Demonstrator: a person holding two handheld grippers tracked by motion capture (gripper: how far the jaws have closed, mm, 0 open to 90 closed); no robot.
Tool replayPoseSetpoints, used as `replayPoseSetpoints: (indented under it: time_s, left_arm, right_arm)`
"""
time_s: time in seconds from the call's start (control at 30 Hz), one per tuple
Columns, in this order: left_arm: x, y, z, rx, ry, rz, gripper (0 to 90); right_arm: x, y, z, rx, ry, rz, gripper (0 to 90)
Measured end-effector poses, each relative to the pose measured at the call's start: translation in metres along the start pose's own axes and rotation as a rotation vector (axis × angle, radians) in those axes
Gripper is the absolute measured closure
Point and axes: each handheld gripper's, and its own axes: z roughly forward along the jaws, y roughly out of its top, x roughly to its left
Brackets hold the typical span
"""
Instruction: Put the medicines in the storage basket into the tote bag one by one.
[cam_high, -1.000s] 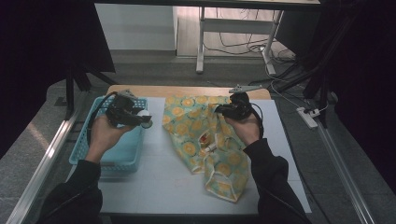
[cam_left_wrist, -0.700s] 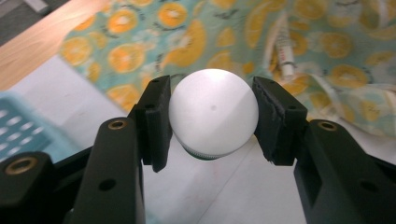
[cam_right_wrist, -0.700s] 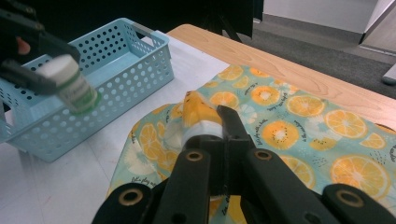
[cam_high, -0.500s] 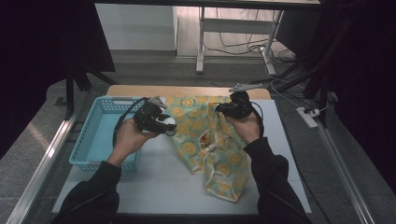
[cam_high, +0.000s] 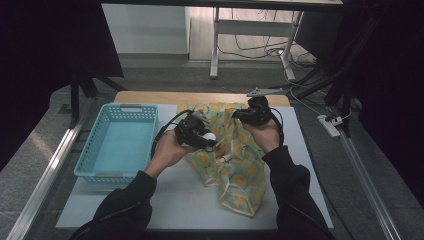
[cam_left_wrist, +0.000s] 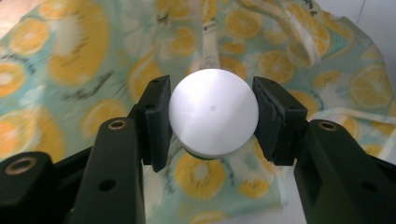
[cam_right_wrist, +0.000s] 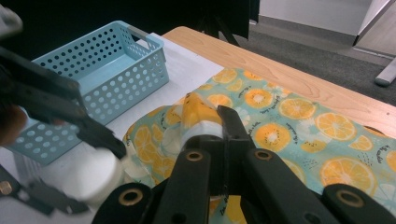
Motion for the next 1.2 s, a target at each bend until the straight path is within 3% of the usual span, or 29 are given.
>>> replayPoseSetpoints:
  time_s: [0.43,0.73,1.2]
  left_arm:
    - [-0.004,0.019,0.039,0.008,-0.011,0.033,50.9]
    - [0.002,0.023,0.06,-0.001,-0.01,0.022,50.9]
    - [0.01,0.03,0.08,-0.048,0.025,0.029,50.8]
  right_arm:
    - [-0.004,-0.001,-0.003,-0.006,-0.012,0.0,90.0]
    - [-0.004,0.0,-0.004,-0.011,-0.015,0.001,90.0]
    - [-0.007,-0.002,-0.002,-0.003,-0.024,0.001,90.0]
